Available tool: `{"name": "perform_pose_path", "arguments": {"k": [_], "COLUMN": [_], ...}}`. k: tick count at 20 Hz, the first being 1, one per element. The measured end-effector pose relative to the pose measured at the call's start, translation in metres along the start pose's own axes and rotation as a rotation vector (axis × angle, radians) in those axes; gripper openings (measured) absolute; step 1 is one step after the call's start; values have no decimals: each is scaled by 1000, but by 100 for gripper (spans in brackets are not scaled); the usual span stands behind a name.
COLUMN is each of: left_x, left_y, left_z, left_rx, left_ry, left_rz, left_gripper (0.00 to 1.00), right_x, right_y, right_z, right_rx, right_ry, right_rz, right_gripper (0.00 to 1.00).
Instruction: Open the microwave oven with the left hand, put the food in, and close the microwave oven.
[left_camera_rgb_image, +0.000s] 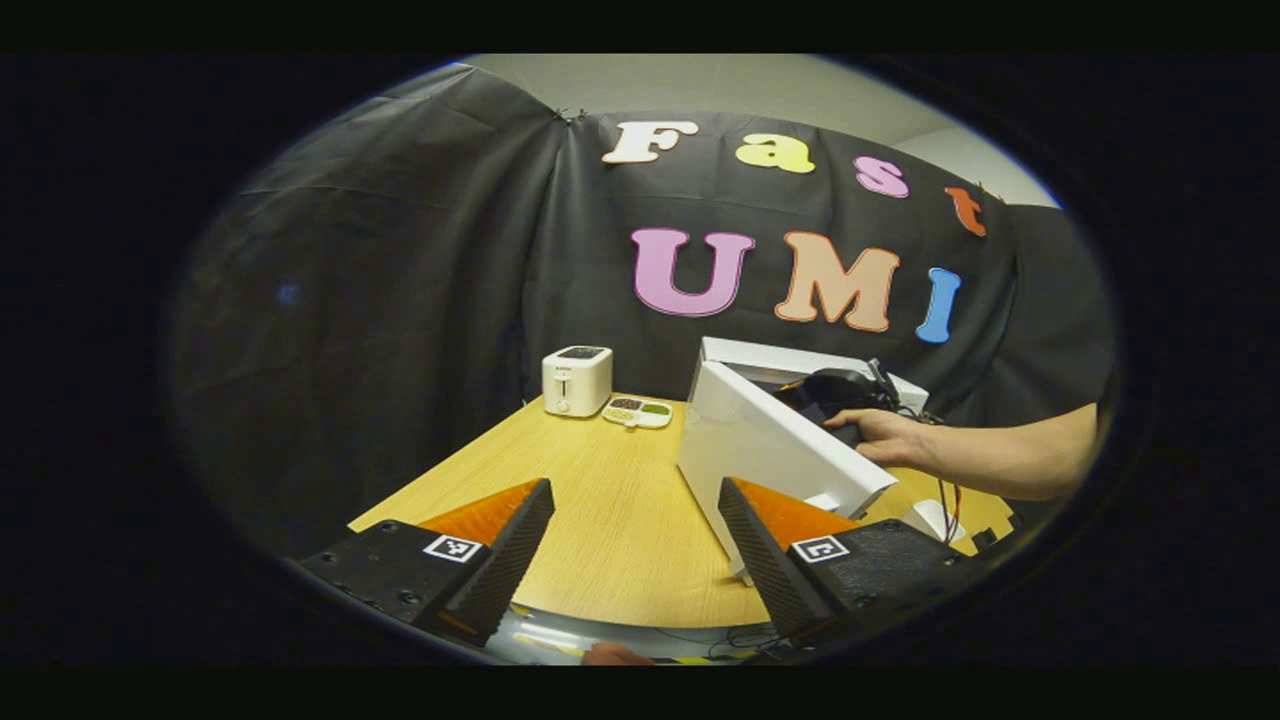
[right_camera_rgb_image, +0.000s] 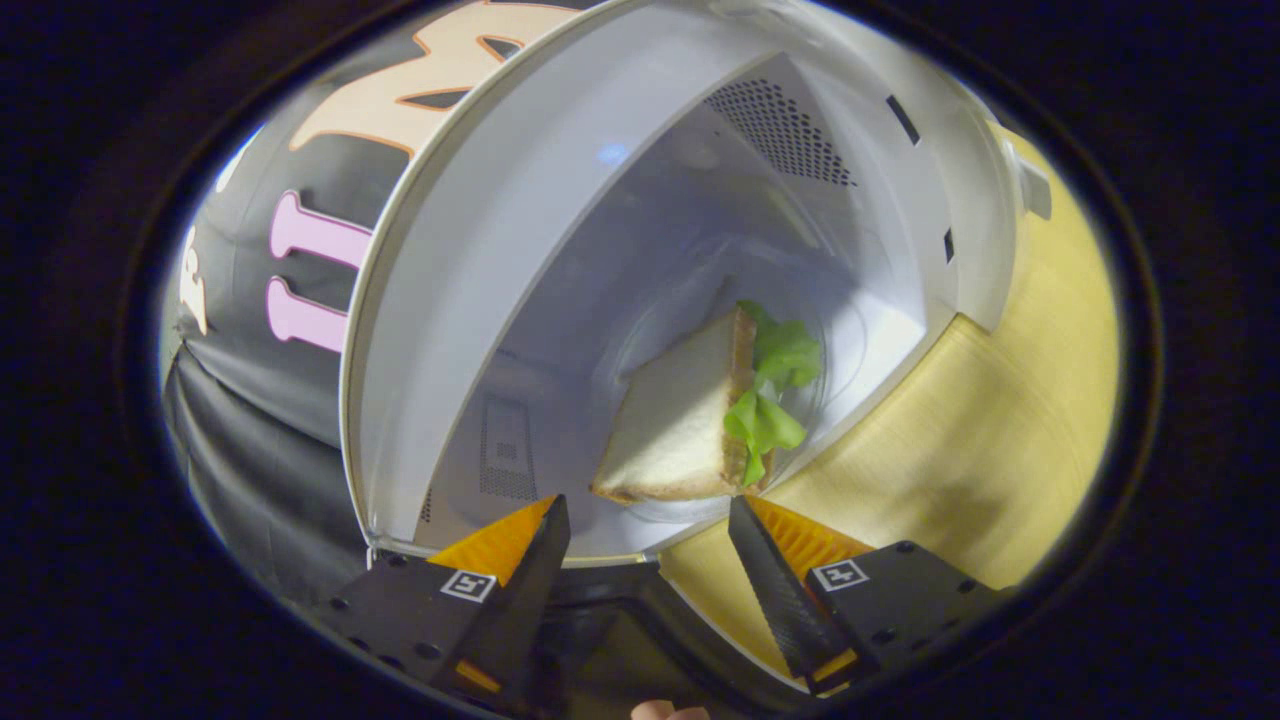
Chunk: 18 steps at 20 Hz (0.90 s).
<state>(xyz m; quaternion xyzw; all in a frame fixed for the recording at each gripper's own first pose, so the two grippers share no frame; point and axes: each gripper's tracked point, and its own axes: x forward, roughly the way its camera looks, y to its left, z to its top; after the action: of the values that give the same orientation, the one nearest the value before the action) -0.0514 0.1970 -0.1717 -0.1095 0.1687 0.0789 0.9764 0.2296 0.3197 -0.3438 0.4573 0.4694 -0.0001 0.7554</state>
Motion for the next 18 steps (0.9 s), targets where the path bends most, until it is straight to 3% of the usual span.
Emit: {"name": "perform_pose_path", "arguments": {"k": [1,2,3,5,6,7,8,13,18], "left_x": [-1,-1,-1,-2,-2,-2,-3,-1,7], "left_y": [0,2,1,-1,-2,-4,-6,-19,-34], "left_z": [1,0,-1,-4,-3,-2,-2,4,5], "left_rx": [0,0,-2,-3,-2,1,7,76,115], "left_ry": [0,-1,0,6,7,6,3,-17,-19], "left_rz": [1,2,2,-3,-5,-10,-15,-45,-69], "left_gripper": [96,96,96,96,96,96,96,96,96], "right_x": [-4,-11,-16,-19,-19,-21,-24,-71,-133], "right_y": [-1,-2,-4,-10,-11,-14,-15,-11,-16], "right_z": [5,9,13,13,13,16,18,30,55], "right_rx": [-19,-37,-48,-53,-53,-59,-70,-139,-298], "right_ry": [-19,-45,-53,-44,-39,-50,-60,-107,-213], "right_rz": [-3,-13,-23,-27,-22,-24,-24,35,94], "right_gripper": [87,88,98,98,88,88,98,98,98]}}
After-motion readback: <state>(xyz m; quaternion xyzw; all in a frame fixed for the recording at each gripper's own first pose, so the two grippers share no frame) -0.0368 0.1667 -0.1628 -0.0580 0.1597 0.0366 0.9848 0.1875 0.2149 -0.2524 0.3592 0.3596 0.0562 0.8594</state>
